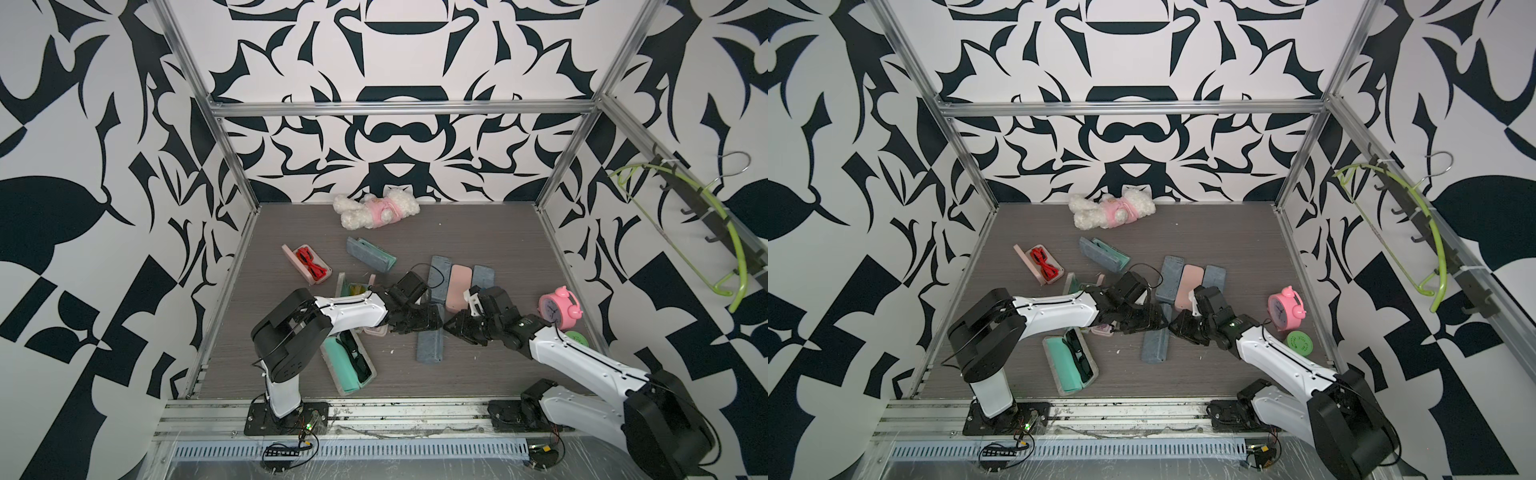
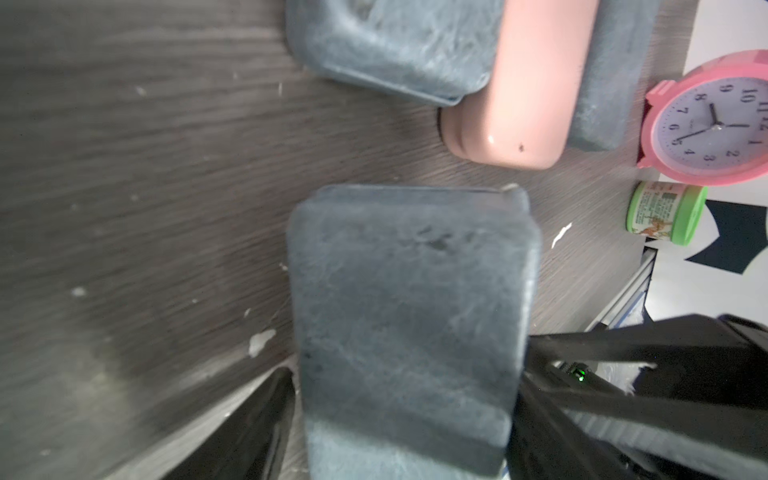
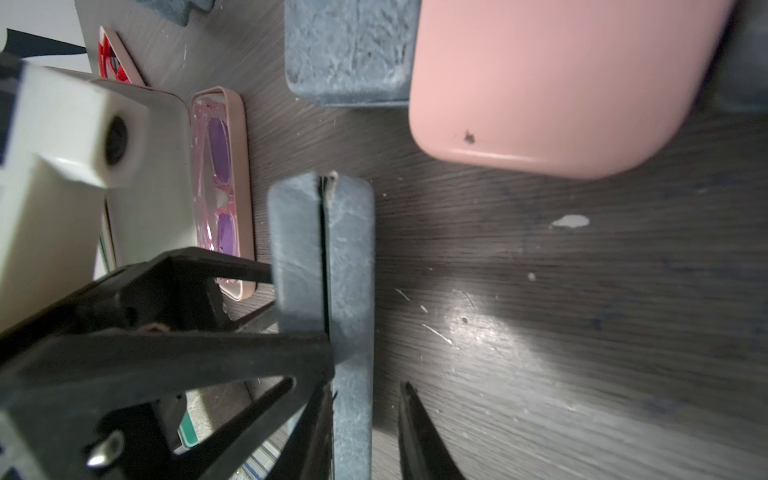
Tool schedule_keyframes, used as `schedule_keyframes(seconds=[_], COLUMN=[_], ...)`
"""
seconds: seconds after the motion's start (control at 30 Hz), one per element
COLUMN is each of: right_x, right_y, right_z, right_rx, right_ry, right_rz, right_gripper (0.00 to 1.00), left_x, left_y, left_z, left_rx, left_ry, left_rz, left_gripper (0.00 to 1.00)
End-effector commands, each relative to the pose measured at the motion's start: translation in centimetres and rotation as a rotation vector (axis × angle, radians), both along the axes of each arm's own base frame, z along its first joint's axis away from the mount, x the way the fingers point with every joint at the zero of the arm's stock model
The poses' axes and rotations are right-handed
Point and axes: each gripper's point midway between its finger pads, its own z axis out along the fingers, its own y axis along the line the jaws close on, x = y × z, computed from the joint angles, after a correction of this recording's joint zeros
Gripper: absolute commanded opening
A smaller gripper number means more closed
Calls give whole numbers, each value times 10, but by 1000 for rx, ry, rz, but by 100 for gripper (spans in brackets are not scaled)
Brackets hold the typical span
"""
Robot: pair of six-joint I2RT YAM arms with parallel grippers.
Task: Close the glasses case
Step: Adjust the glasses case at the center of the board.
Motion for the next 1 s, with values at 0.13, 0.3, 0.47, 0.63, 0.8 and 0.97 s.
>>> schedule_keyframes(seconds=[0.13, 0.3, 0.47, 0.63, 0.8, 0.97], right_x=[0, 0, -3, -13, -23, -23], right_y=[-1, -4, -8, -6, 6, 25], right_z=[-9, -2, 11, 16, 19, 12], right_rx=[2, -8, -2, -81, -297, -489], right_ry=[9, -1, -24, -46, -82, -91], right_rz=[13, 2, -15, -26, -8, 7], right_gripper=[30, 34, 75, 100, 100, 100], left_x=[-3, -1, 4, 15, 17, 12], left_y=[3, 5, 19, 56, 93, 118], left_z=[4, 27, 62, 99, 115, 134], left_rx=[28, -12, -67, -53, 8, 6], left_ry=[-1, -34, -110, -264, -363, -420], left_rz=[7, 29, 62, 137, 162, 185], left_gripper=[95, 100, 99, 99, 99, 100])
